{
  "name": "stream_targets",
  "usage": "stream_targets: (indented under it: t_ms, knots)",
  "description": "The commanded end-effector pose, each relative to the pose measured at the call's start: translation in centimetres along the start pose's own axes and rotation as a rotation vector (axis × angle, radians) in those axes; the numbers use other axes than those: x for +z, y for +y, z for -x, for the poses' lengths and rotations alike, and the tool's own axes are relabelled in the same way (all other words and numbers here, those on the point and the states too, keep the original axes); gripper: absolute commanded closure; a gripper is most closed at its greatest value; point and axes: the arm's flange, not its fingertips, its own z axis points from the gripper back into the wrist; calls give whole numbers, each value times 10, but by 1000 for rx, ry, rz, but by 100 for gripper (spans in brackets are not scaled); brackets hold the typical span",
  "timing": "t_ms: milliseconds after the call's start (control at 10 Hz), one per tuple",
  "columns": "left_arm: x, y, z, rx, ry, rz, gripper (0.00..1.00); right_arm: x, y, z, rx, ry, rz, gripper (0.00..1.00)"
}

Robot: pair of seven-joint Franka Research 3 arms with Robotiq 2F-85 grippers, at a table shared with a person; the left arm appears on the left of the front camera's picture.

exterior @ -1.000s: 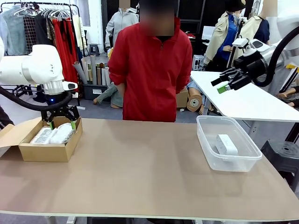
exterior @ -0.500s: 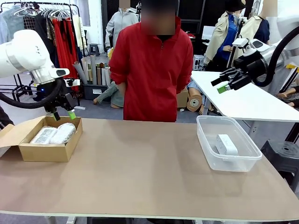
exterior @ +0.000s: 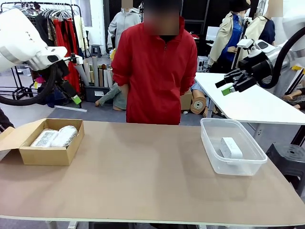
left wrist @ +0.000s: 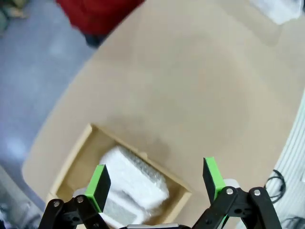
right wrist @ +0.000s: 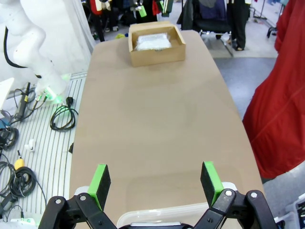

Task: Separate and place wrapped and unwrapped clocks.
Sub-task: If the picked Digital clock is wrapped, place it in the Package Box ; if not, place it in the Organizing box.

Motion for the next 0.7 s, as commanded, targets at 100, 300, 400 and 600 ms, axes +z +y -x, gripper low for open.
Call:
stream_targets:
  t_ms: [100, 300, 400, 600]
  knots:
    - [4, -35, 19, -154, -180, -12, 0, 2, -2, -4, -4, -2, 4, 0]
    - [8, -26, -2, -137, -99, -18, 0, 2, -2, -4, -4, -2, 4, 0]
    - [8, -26, -2, -137, -99, -18, 0, 2, -2, -4, -4, -2, 4, 0]
    - [8, -26, -2, -137, -99, -18, 0, 2, -2, -4, -4, -2, 4, 0]
